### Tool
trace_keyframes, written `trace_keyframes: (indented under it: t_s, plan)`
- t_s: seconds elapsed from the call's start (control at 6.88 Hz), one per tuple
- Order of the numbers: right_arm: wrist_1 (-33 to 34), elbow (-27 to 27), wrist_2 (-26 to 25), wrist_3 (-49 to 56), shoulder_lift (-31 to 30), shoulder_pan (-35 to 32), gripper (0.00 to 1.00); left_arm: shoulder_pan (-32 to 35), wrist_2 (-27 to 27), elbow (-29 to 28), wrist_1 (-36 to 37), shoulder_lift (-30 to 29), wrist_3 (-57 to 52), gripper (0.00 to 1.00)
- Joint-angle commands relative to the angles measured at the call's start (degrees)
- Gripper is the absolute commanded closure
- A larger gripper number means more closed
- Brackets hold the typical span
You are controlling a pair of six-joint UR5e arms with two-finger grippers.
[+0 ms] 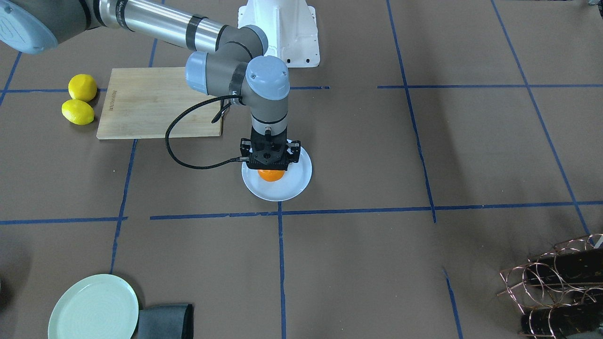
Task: Pick orange to plate
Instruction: 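Lower the orange onto the white plate and open the right gripper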
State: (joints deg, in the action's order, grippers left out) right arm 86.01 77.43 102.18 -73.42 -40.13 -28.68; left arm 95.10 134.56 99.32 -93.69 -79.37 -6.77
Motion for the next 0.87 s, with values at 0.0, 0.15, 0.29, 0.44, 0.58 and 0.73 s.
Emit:
trace_keyframes:
  t_s: [0.0, 0.15, 0.29, 0.44, 0.58, 0.73]
  plan:
    - [-0.23, -0.62, -0.75, -0.41, 0.14, 0.47, 0.66, -0.09, -0.08, 0.00, 0.00, 0.00, 0.00, 0.00]
    - [-0.58, -0.70, -0.75, -0.41, 0.22, 0.38, 0.49, 0.00, -0.08, 0.00, 0.00, 0.00, 0.00, 0.00]
    - [-0.49, -0.70, -0.75, -0.76, 0.83, 0.38, 0.07, 0.00, -0.08, 0.00, 0.00, 0.00, 0.00, 0.00]
    - [-0.40, -0.70, -0.66, -2.15, 1.71, 0.29, 0.00, 0.00, 0.00, 0.00, 0.00, 0.00, 0.00, 0.00]
    - [-0.14, -0.36, -0.14, -1.91, 2.07, -0.32, 0.00, 0.00, 0.00, 0.00, 0.00, 0.00, 0.00, 0.00]
    - [0.03, -0.09, 3.17, 0.53, 1.72, -2.59, 0.00, 0.00, 0.00, 0.00, 0.00, 0.00, 0.00, 0.00]
